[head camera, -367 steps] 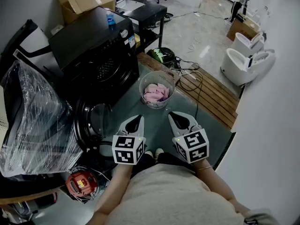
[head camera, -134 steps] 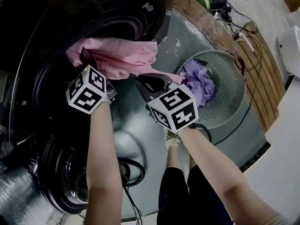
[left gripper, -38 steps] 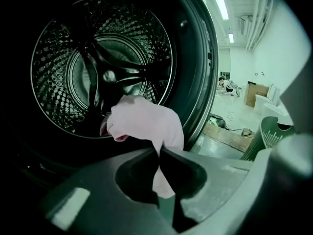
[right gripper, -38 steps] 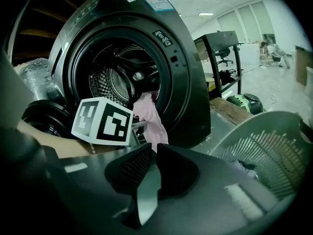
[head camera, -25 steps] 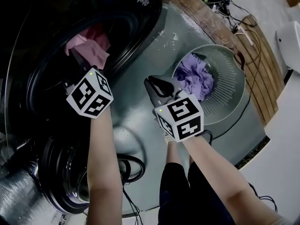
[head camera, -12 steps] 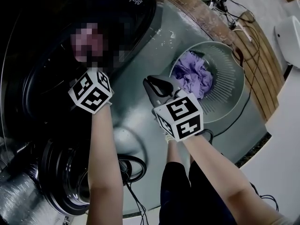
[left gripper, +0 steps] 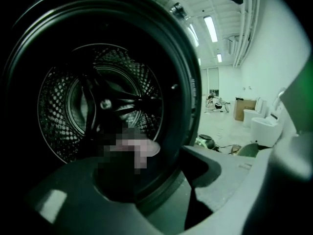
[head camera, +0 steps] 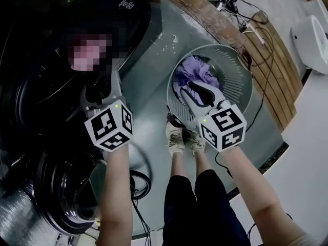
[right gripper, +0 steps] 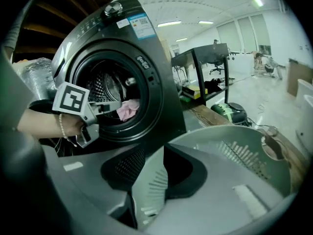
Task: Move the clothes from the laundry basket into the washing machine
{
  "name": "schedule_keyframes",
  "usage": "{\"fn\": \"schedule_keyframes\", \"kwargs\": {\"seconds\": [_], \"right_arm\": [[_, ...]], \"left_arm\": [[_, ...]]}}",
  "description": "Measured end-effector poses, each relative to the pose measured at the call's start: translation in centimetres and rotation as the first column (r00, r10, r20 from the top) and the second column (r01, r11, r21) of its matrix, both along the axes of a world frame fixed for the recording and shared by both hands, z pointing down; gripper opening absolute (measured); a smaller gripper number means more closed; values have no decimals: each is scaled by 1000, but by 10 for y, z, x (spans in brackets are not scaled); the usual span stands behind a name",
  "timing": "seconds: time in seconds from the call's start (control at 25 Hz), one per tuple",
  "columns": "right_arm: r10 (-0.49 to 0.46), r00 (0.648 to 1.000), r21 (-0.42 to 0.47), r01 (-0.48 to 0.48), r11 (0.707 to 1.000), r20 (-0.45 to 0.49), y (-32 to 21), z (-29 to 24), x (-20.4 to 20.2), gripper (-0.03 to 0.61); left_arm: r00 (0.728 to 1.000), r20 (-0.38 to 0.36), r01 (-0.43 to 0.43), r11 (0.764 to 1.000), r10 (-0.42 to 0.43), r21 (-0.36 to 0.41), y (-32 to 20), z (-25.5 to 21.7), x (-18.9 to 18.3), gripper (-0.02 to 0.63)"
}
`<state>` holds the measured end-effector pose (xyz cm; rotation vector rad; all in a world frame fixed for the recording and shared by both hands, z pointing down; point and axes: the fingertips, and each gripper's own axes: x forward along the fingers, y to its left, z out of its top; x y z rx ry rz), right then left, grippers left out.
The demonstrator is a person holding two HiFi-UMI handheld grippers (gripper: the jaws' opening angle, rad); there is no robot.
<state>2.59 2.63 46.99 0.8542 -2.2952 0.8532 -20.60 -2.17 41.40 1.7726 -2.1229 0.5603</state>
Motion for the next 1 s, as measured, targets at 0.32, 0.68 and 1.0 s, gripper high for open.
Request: {"fn": "schedule_keyframes", "kwargs": {"seconds": [0.32,0.68,1.0], "right_arm": [[-95,970,-225,43,973,-224,13,129,59,262],[-306,839,-412,108,905,-451,43,255,90,284],[-350,846,-483,129,866,-402,63,259,93,26]], "left_arm": [[988,-144,-71,991,54,-114,51,60,86,268],[986,-153,-94,979,67,-181,78,110,94,261],[979,-182,-125,971,88,-203,89,108,111,262]]}}
